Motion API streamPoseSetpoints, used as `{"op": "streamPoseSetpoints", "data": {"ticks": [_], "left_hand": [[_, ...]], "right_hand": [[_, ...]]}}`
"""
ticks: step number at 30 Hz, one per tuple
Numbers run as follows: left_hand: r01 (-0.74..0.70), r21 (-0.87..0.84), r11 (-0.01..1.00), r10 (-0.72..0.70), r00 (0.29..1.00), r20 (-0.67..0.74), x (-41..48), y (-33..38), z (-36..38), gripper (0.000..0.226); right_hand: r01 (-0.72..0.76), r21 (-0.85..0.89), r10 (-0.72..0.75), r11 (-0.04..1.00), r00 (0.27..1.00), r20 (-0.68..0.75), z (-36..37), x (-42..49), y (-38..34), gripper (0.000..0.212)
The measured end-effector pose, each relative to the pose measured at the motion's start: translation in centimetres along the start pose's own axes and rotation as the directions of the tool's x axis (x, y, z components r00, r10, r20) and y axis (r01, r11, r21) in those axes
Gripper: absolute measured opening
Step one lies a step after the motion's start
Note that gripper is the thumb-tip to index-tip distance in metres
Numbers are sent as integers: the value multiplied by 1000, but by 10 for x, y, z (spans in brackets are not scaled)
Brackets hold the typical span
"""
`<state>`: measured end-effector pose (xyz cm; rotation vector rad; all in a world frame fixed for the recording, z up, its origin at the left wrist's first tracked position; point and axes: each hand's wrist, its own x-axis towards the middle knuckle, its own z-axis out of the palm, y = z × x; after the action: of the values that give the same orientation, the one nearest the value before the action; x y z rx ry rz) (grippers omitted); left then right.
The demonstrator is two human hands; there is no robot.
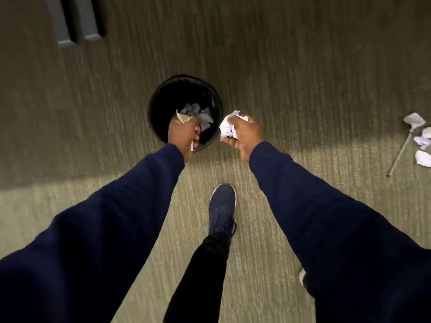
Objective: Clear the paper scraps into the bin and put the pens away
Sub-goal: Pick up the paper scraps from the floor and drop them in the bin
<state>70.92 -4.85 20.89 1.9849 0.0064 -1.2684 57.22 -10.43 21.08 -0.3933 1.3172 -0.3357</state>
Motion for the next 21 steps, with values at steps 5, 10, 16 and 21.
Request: {"op": "streamPoseSetpoints", "data": {"ticks": [5,10,16,21], "left_hand": [[53,-186,981,-62,997,-47,34,15,-30,30],[213,-360,908,-196,977,84,48,22,-38,59],[234,-180,955,-223,972,79,51,16,-47,55],[182,-163,970,-176,983,50,37,10,-40,62]], "right_hand": [[-24,-55,21,998,998,-56,63,35,5,18],[-54,-154,53,987,999,-6,91,49,8,37],[-141,-89,146,986,988,46,89,51,5,38],[-117,-91,124,989,990,65,67,35,-1,24]]}}
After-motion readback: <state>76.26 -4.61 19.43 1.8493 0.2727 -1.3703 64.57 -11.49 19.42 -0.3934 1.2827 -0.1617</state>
